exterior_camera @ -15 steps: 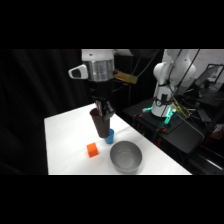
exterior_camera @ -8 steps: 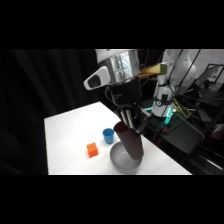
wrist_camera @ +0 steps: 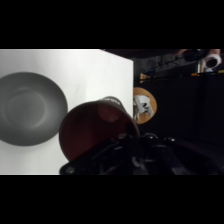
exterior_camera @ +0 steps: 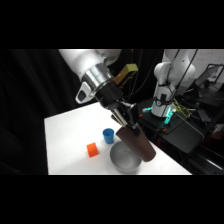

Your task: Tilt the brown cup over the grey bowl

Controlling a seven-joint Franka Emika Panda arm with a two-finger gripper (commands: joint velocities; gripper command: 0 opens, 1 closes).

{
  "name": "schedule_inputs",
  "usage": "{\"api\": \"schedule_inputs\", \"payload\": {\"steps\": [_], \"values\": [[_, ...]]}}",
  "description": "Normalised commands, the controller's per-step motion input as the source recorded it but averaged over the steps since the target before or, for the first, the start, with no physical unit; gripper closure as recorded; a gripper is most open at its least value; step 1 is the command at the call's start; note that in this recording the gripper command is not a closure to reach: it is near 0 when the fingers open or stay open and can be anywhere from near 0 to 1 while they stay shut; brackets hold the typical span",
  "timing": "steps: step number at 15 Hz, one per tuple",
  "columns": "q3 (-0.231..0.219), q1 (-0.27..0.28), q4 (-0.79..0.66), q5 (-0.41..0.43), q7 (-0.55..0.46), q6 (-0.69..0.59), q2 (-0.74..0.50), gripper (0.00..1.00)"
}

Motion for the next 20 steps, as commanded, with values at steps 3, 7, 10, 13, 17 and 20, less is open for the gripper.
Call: {"api": "schedule_inputs", "payload": {"steps": [3, 7, 10, 13, 17, 20], "values": [[-0.046, -0.148, 0.30, 0.546, -0.22, -0.54, 0.20, 0.11], [-0.068, -0.047, 0.23, 0.417, -0.06, -0.38, 0.17, 0.12], [-0.089, 0.099, 0.09, 0.086, 0.00, -0.03, 0.00, 0.13], [-0.084, 0.296, -0.15, -0.463, 0.05, 0.34, -0.24, 0.13], [-0.036, 0.220, -0.32, -0.550, 0.15, 0.37, -0.39, 0.13], [-0.053, 0.049, -0.29, -0.590, 0.18, 0.34, -0.37, 0.14]]}}
